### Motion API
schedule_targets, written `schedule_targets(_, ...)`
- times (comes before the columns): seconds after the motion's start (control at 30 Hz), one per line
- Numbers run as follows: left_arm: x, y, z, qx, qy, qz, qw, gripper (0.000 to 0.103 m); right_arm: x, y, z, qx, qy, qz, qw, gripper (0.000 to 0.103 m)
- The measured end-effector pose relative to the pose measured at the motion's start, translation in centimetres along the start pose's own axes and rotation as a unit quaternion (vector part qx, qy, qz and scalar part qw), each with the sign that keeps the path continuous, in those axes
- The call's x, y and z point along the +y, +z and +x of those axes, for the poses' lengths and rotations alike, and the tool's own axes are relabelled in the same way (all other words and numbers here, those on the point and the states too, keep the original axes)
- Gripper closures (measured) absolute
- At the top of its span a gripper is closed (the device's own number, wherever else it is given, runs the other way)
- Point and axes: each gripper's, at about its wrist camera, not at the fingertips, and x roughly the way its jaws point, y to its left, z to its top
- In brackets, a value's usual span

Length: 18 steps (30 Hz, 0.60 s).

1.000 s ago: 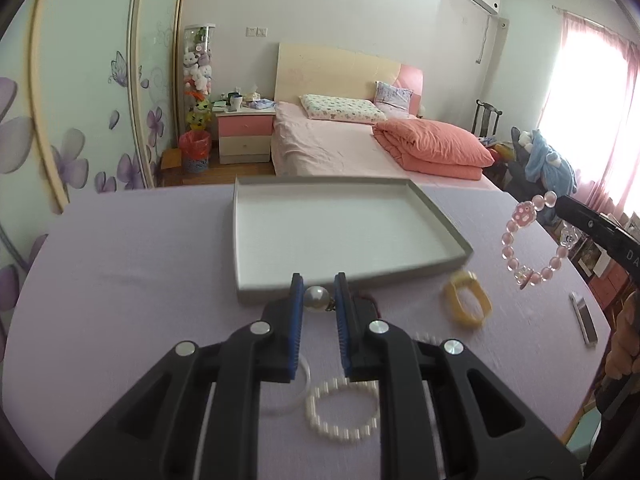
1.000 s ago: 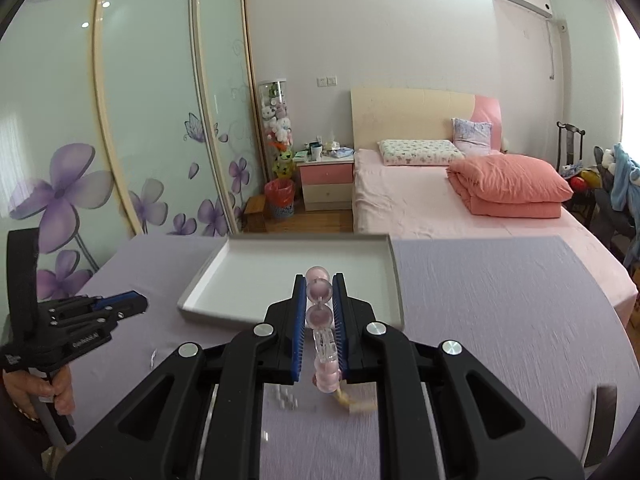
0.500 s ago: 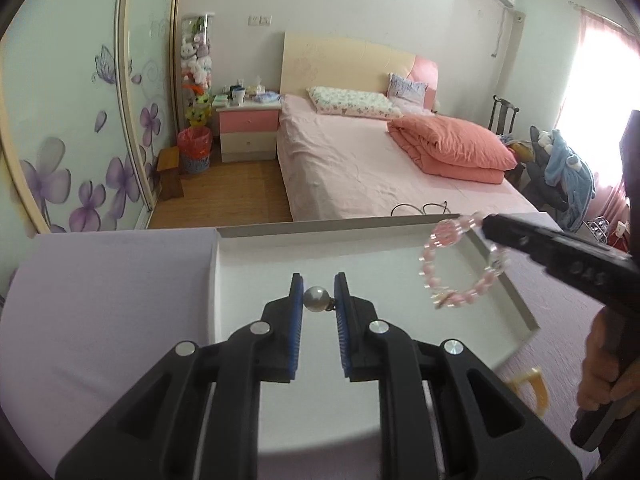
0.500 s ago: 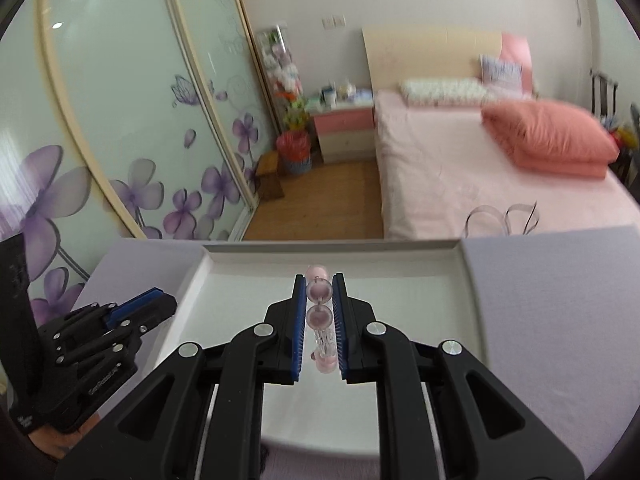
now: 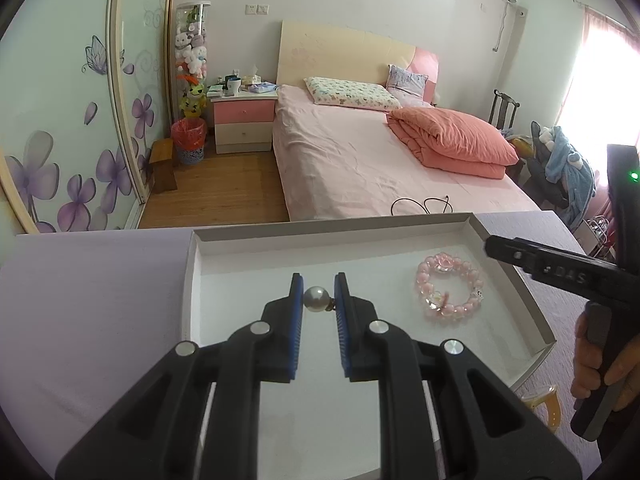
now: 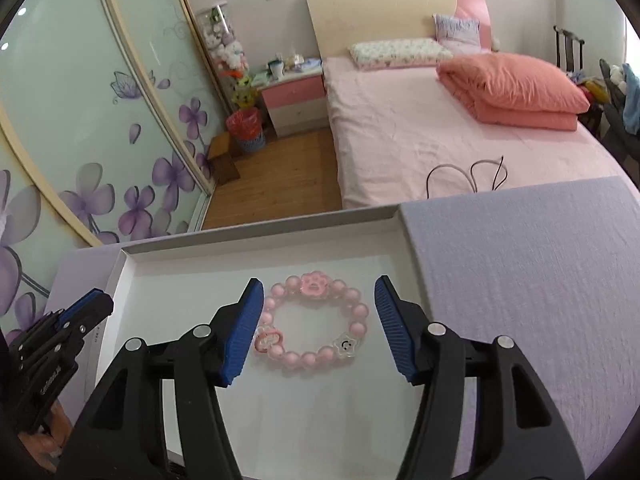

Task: Organize jewelry
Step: 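Carry the pink bracelet and pearl earring into the white tray and release both, then move the right tool back to the silver cuff and grasp it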

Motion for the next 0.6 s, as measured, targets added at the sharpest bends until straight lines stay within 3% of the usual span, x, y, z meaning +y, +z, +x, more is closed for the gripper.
schedule_targets(0.2,0.1,-0.3,0.9,0.006,0.006,-0.003,1.0000,0.087,-0.9,-0.4,-0.5,0.000,0.019,0.013,1.000,0.043)
schedule_targets(0.43,-0.2,-0.2,2.3,0.011,0.025,-0.006,0.9996,0.085,-1.2,-1.2,-0.7,-0.005,0.011,-0.014,1.000,0.042)
schedule_targets(0.47,-0.2,-0.1,2.2,0.006,0.025,-0.009,0.9996,0.082,-1.2,-1.3,-0.8,-0.007,0.010,-0.017,1.000,0.042)
schedule_targets(0.53,-0.1,0.0,1.7,-0.004,0.030,-0.015,0.9994,0.058,-1.1,-1.5,-1.0,-0.012,0.008,-0.022,1.000,0.042)
schedule_targets(0.6,0.1,0.1,0.9,-0.013,0.029,-0.021,0.9993,0.057,-1.1,-1.8,-1.5,-0.017,0.008,-0.024,1.000,0.042)
